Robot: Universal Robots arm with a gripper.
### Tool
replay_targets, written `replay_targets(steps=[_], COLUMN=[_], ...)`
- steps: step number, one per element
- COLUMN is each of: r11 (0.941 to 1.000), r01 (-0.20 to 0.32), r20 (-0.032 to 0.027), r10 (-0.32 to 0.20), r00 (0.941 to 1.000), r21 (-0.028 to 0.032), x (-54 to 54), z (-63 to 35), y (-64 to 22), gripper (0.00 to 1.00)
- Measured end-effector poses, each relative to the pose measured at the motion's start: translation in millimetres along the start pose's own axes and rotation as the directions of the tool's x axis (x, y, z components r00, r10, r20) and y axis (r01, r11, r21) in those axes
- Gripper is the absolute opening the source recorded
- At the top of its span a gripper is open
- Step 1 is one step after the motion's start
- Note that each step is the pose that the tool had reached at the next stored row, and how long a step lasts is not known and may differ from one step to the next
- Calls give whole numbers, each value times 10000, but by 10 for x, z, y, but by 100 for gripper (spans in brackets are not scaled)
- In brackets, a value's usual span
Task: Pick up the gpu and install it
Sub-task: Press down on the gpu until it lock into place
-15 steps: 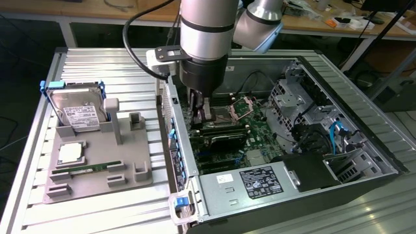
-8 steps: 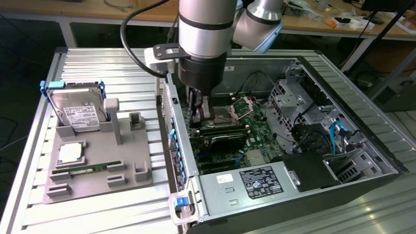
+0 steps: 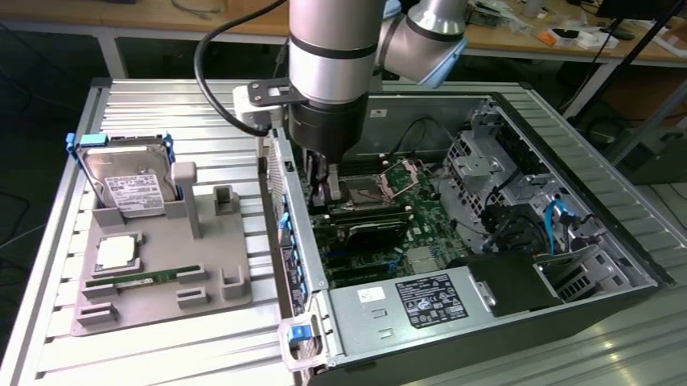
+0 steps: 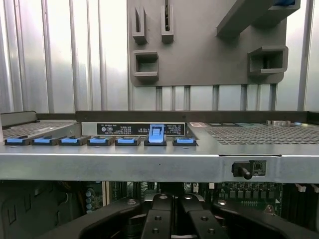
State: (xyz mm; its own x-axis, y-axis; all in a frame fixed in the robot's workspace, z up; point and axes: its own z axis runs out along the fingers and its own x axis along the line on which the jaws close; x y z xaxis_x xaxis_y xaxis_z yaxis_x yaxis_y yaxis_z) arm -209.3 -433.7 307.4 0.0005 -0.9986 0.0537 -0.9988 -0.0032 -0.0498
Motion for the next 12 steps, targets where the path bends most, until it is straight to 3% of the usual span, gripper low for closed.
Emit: replay_targets(steps=[8, 12], r11=[10000, 10000], r01=[4, 3], r20=[2, 2], r10=[-4, -3], r00=[10000, 10000], r21=[0, 17], x=[-122, -141], z=[14, 9], y=[7, 92], gripper=[11, 11])
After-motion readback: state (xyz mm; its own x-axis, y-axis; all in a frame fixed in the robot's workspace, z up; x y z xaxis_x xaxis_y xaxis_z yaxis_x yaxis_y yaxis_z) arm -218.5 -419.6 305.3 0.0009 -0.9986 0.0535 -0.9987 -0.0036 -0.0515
